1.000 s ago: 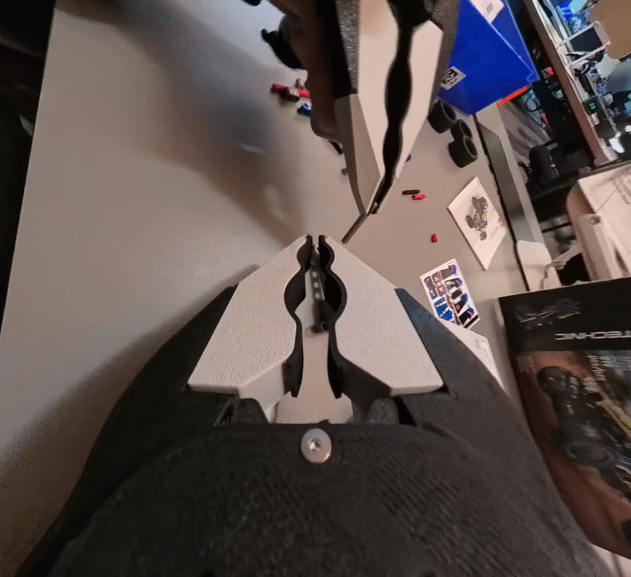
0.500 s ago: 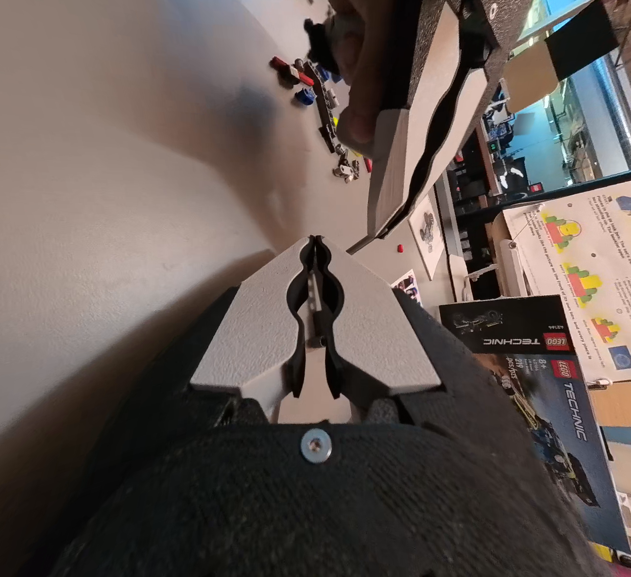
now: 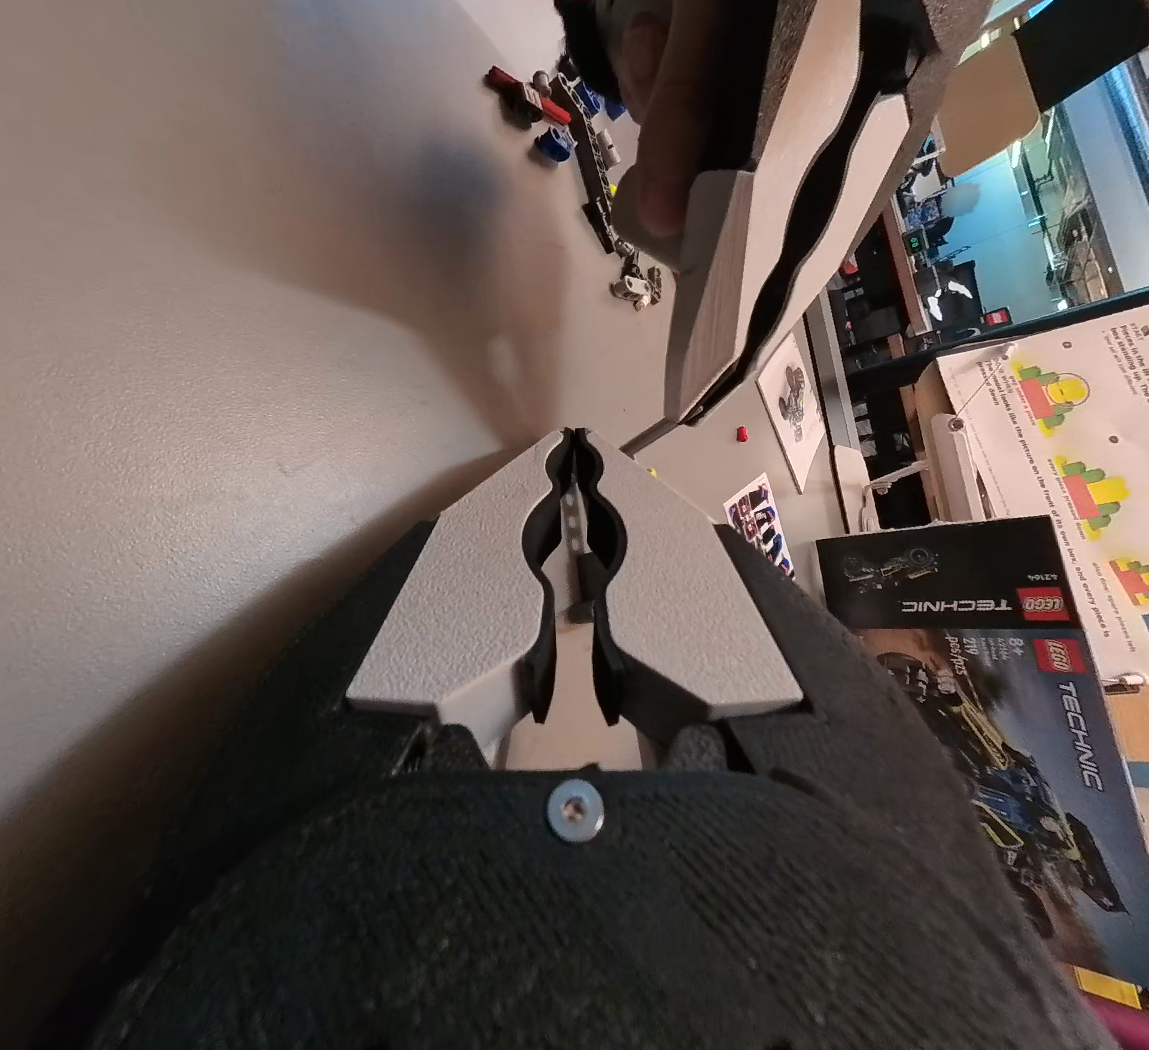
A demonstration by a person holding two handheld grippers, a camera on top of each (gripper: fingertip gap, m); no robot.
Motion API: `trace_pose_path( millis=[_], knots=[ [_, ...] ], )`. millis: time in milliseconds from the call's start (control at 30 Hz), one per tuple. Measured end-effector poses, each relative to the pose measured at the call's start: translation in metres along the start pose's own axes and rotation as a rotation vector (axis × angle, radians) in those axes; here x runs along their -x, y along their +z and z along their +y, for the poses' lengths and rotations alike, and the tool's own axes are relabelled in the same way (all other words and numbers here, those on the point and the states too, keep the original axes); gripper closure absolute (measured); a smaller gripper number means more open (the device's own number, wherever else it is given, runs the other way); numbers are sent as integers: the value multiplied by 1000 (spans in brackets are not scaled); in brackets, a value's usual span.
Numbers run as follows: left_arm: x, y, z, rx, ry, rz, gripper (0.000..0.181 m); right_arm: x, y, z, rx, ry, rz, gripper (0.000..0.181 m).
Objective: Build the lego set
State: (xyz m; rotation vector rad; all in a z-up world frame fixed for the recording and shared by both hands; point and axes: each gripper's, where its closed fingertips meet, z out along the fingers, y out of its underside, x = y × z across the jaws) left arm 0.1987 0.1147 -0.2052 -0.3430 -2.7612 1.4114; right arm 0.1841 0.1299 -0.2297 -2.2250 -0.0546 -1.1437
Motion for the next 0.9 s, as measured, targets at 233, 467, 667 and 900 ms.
trace_pose_path(
  millis=[233, 467, 667, 900],
  knots=[
    [-1, 1, 0, 23, 17, 13, 180, 0, 1, 2, 7, 6, -3, 181],
    [1, 2, 1, 46, 5, 36, 180, -3, 1, 0, 3, -2, 15, 180],
    [1, 2, 0, 63, 4, 49, 180, -3, 5, -1, 22, -66, 31, 170],
    [2, 3, 0, 82, 3, 64, 180, -2, 10, 1, 52, -148, 34, 175]
  ],
)
